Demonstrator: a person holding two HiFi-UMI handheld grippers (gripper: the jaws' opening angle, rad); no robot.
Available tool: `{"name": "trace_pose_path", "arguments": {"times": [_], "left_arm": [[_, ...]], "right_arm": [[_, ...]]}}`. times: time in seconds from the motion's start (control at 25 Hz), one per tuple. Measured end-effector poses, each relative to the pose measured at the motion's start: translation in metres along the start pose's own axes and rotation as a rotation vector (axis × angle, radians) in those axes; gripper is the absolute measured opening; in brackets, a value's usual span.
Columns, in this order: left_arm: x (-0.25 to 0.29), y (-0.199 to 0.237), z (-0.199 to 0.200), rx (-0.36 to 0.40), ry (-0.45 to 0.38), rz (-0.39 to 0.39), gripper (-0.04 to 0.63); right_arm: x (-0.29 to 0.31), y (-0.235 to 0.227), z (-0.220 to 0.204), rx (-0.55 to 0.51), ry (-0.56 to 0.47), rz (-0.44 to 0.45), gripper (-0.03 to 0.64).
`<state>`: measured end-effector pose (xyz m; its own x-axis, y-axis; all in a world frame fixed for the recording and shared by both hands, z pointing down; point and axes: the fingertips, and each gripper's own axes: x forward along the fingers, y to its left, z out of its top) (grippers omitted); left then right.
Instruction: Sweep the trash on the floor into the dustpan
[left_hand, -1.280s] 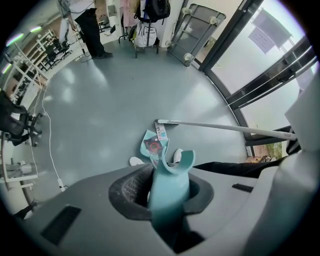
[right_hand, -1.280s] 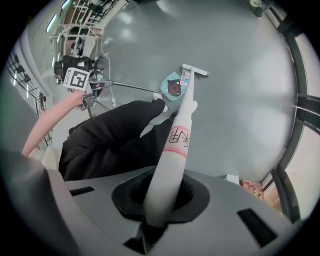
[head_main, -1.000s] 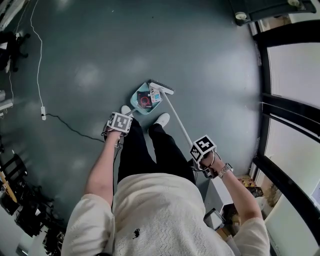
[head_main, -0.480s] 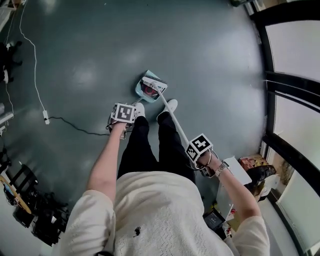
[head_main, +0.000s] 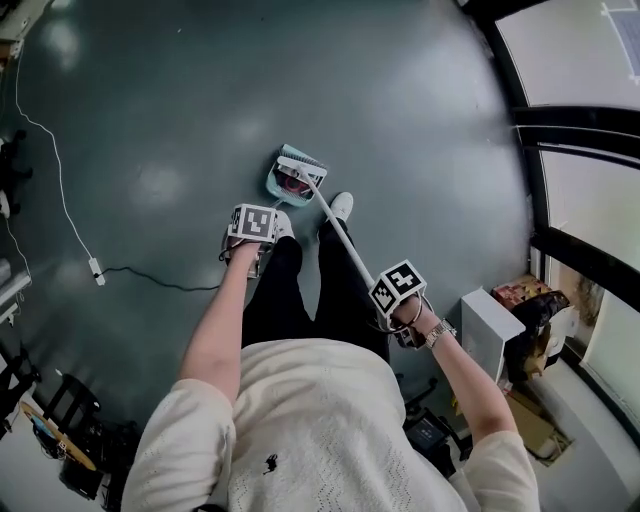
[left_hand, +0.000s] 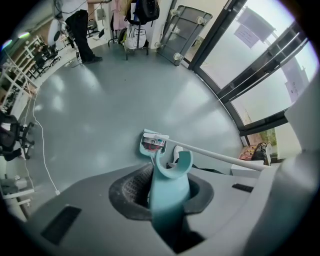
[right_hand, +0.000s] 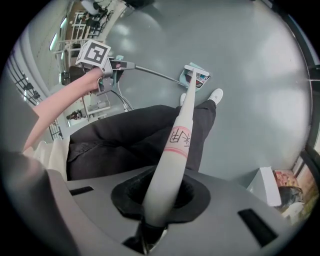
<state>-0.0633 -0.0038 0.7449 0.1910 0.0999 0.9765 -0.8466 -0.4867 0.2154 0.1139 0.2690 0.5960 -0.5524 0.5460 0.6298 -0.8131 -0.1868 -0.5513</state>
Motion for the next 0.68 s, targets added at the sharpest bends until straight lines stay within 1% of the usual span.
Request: {"name": "trace_pose_path", "arguments": {"times": [0.16, 0.28, 0.68], "left_arm": [[0.002, 0.004, -0.002, 0.005, -0.008, 0.005, 0.092], [0.004, 0.004, -0.006, 0.022, 0.003, 0.007, 0.093], [0.002, -0.007, -0.002, 0.020, -0.012, -0.017, 0.093]], "right_arm": [[0.004, 0.003, -0.004, 0.027, -0.028, 0.015, 0.043], [0.008, 0.007, -0.008, 0.043, -0.041, 0.018, 0.043], [0.017, 0.006, -0.013, 0.054, -0.055, 0.012, 0.043]]}}
